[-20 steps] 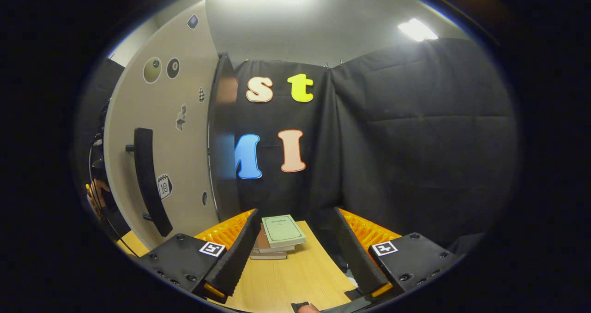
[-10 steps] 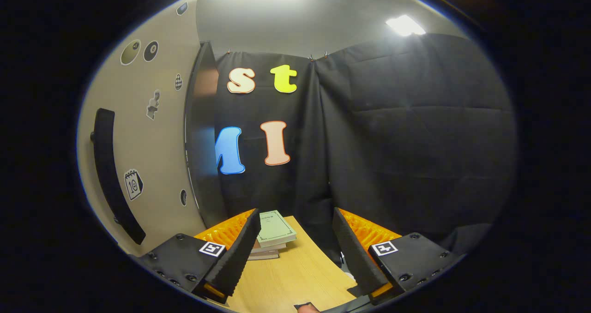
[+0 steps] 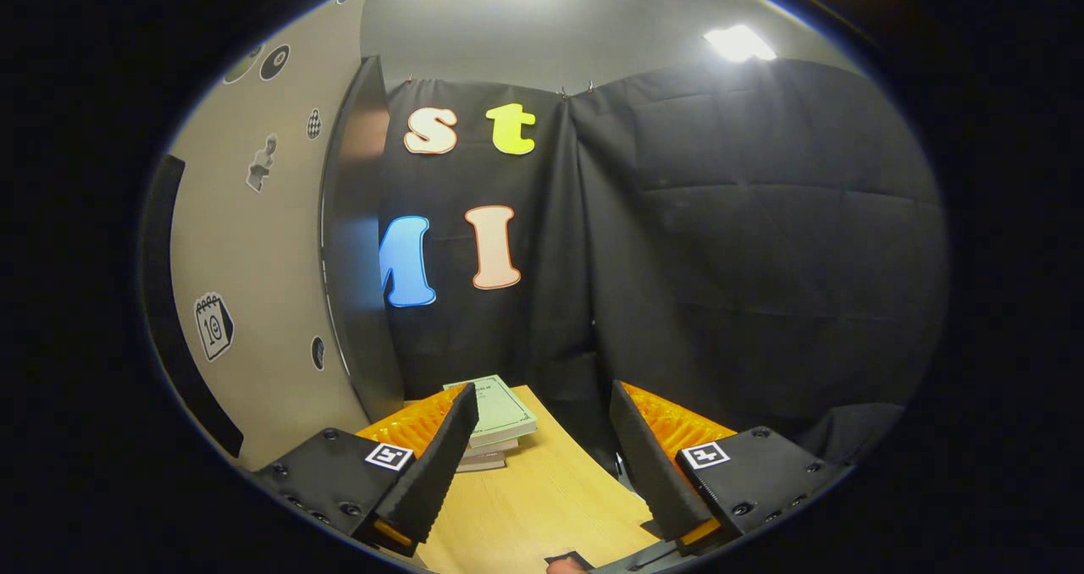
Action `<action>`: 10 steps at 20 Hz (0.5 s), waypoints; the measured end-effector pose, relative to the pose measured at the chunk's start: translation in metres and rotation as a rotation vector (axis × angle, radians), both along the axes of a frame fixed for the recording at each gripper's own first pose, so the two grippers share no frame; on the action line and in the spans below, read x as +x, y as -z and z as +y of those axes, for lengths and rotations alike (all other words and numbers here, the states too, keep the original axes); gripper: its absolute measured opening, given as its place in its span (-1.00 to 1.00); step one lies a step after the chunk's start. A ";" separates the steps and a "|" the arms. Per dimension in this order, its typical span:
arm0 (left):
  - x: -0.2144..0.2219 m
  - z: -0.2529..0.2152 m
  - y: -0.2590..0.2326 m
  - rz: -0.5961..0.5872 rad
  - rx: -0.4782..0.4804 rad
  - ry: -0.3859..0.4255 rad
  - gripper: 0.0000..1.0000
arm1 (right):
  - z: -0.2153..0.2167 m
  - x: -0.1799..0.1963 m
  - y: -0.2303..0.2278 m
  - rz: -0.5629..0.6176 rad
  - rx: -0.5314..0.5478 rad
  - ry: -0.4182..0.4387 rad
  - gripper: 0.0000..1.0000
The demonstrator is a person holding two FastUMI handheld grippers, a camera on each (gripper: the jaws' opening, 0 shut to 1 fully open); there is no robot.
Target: Open the cabinet door with the right hand, grasp the bottle in the cabinet with the left hand and place it on the coaster, then close the cabinet door with the right hand.
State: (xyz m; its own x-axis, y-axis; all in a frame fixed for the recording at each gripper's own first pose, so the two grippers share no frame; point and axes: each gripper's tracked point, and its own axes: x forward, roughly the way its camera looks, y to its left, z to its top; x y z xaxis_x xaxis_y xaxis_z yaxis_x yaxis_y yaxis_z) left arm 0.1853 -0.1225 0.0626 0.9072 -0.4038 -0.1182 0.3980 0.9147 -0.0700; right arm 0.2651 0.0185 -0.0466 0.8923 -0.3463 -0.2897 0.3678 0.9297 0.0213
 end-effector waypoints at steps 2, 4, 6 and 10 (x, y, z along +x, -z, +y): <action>0.007 0.000 0.007 0.005 0.009 -0.005 0.37 | 0.002 0.002 0.002 0.008 -0.001 0.002 0.97; 0.013 -0.001 0.014 0.013 0.013 -0.009 0.37 | 0.003 0.003 0.004 0.015 -0.006 0.003 0.98; 0.017 -0.002 0.021 0.026 0.022 -0.011 0.37 | 0.004 0.003 0.004 0.019 -0.010 0.003 0.89; 0.017 -0.001 0.023 0.034 -0.002 -0.010 0.38 | 0.004 0.003 0.002 0.019 -0.011 0.000 0.90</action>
